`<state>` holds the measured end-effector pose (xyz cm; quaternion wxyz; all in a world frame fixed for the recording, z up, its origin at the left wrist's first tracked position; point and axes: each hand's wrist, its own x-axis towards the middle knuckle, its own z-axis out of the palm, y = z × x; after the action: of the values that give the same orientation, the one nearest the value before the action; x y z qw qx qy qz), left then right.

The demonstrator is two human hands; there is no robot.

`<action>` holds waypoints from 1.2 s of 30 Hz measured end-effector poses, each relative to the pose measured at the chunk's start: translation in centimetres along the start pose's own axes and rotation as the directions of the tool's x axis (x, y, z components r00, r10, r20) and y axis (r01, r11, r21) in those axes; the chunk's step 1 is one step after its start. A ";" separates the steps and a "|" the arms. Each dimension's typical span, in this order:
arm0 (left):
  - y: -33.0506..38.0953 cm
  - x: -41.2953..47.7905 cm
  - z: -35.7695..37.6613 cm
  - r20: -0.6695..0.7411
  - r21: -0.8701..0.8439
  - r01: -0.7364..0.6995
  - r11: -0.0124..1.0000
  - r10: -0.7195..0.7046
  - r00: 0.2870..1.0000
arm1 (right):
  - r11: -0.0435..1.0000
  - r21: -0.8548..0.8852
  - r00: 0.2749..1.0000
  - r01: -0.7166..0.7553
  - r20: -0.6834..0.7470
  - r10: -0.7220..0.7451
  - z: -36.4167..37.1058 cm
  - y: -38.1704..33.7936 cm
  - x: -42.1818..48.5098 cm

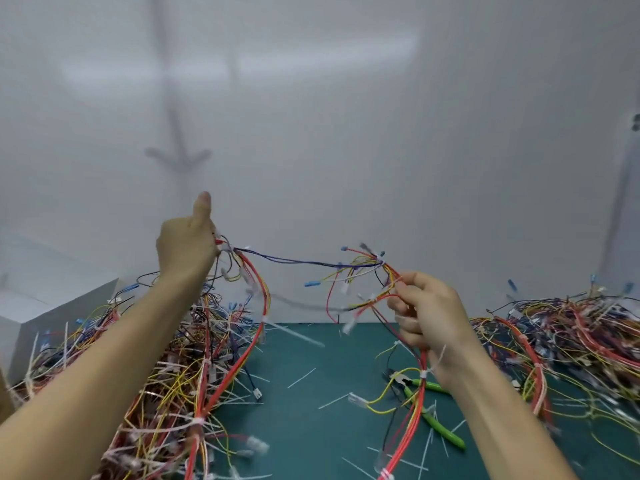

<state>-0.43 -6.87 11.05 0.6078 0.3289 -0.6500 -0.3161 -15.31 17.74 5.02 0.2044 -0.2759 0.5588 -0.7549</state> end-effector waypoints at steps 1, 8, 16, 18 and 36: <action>-0.1 0.4 -0.2 -0.043 0.039 0.009 0.999 -0.007 0.999 | 1.000 0.020 1.000 0.001 -0.011 -0.001 -0.2 -0.1 0.1; -0.6 3.1 -1.8 -0.010 0.318 -0.169 0.933 0.181 0.983 | 0.974 -0.162 0.987 0.156 -0.006 -0.159 0.0 -0.1 -0.6; -0.3 1.1 -1.8 0.553 0.105 -0.363 0.926 0.249 0.795 | 0.972 -0.096 0.971 0.215 -0.086 -0.223 -0.2 -0.1 -0.2; 0.4 -0.2 -1.1 0.671 0.191 -0.418 0.888 0.193 0.716 | 0.971 -0.044 0.971 0.236 -0.034 -0.238 0.0 -0.2 -0.4; 3.3 -10.8 2.5 0.908 -0.086 -0.339 0.937 0.214 0.360 | 0.858 -0.169 0.874 0.484 0.052 -0.483 -0.4 -0.9 -0.9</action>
<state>-2.58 3.81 7.26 0.1832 0.0259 -0.9365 -0.2979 -14.86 18.89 5.65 -0.0148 -0.4270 0.5356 -0.7285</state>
